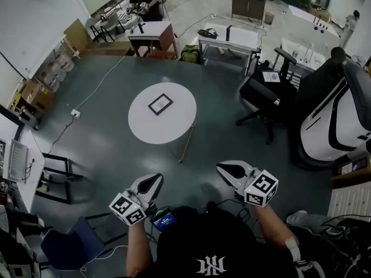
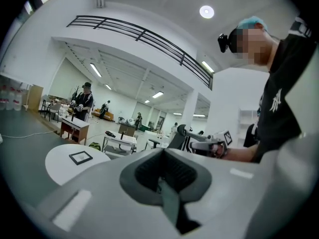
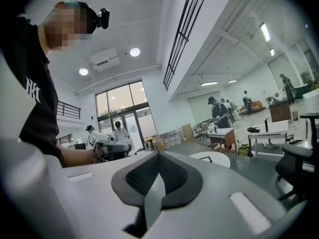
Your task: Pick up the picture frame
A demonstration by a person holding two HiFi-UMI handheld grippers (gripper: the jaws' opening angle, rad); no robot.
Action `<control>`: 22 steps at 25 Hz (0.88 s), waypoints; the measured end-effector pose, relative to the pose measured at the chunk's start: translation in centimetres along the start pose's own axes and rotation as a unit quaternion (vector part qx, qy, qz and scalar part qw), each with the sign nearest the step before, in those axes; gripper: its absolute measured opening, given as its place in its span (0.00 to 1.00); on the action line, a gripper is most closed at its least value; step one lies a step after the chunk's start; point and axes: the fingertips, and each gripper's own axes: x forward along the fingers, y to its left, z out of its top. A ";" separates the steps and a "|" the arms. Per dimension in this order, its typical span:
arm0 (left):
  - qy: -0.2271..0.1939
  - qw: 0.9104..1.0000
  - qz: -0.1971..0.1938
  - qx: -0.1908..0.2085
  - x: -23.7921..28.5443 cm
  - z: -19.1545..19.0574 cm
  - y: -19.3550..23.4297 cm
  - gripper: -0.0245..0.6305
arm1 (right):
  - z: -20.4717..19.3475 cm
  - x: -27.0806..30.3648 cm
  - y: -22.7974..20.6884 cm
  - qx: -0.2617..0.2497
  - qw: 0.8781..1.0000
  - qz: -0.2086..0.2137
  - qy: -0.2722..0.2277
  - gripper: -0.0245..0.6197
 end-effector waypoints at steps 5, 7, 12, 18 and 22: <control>0.020 0.999 0.025 0.002 2.1 0.2 2.3 0.04 | 1.6 3.0 -2.9 0.004 1.000 0.025 -0.002 0.04; 0.018 0.999 0.037 -0.004 2.9 0.3 4.2 0.04 | 1.6 4.3 -4.1 0.005 0.999 0.036 0.006 0.04; 0.010 0.998 0.056 -0.016 6.3 0.7 10.1 0.04 | 2.1 8.1 -9.5 -0.001 0.999 0.033 0.027 0.04; -0.004 0.998 0.045 -0.032 11.4 4.1 18.0 0.04 | 4.7 15.4 -16.3 -0.013 0.998 0.033 0.052 0.04; -0.013 0.999 0.047 -0.024 14.3 7.2 23.4 0.04 | 6.8 20.9 -20.0 -0.025 0.997 0.043 0.064 0.04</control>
